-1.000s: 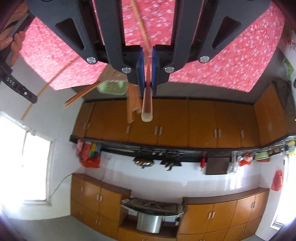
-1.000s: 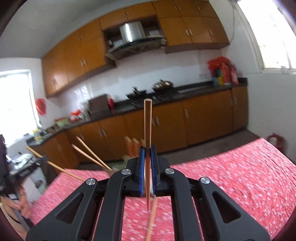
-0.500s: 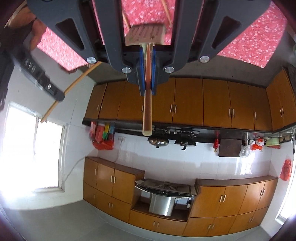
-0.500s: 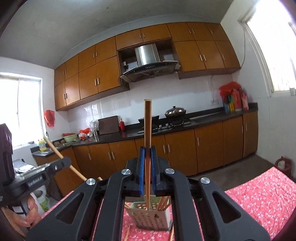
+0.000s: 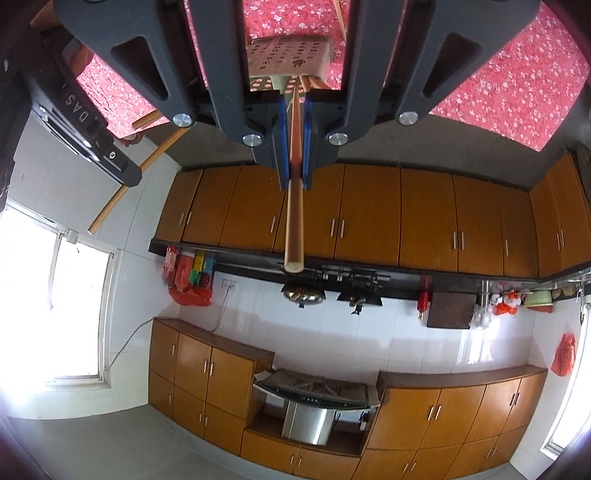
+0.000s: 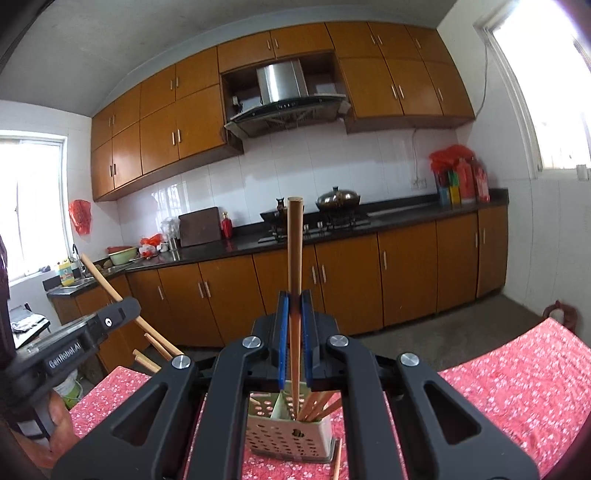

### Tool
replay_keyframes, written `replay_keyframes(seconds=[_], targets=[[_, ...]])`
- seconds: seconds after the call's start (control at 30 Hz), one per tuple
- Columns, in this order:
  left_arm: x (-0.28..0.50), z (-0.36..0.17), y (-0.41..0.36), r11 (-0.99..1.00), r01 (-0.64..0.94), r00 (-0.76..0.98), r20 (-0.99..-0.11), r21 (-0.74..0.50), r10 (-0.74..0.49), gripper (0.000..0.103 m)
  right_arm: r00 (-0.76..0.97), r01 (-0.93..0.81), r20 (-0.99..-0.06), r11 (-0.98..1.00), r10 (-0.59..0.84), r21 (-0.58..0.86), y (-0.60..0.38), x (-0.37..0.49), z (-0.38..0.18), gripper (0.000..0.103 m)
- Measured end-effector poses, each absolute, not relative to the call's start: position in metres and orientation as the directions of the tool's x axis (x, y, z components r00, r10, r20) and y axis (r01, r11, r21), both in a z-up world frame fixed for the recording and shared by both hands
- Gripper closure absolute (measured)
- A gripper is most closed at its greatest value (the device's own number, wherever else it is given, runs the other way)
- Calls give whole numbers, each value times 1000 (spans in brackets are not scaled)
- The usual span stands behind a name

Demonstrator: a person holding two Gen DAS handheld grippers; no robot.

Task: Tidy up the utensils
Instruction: 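Drop both chopsticks into the holder by opening both grippers, then move both open grippers back to the last chopsticks on the cloth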

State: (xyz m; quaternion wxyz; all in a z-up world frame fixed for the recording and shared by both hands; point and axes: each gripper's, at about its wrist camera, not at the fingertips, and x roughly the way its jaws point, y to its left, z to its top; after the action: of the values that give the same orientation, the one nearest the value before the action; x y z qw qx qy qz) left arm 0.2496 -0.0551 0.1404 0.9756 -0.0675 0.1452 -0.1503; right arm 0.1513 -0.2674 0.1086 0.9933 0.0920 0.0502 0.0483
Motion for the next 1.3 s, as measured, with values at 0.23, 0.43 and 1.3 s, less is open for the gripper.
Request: replay_keyframes(seconds=[0.23,0.43,1.3], targets=[[245,140,-50,947,269,917,-254,-175,-308,87,989,-87,-100,976,109,199,-267,149,111,95],[234,143,-43,950,256,923,-249,-179,-295,83,991,-83,-89,977,102,198,-268,135,116,95],[169,-51,14,988,72,713,-686,-135,-146,70,676,-47,-720,984,157,170,-249,127,-99,85]])
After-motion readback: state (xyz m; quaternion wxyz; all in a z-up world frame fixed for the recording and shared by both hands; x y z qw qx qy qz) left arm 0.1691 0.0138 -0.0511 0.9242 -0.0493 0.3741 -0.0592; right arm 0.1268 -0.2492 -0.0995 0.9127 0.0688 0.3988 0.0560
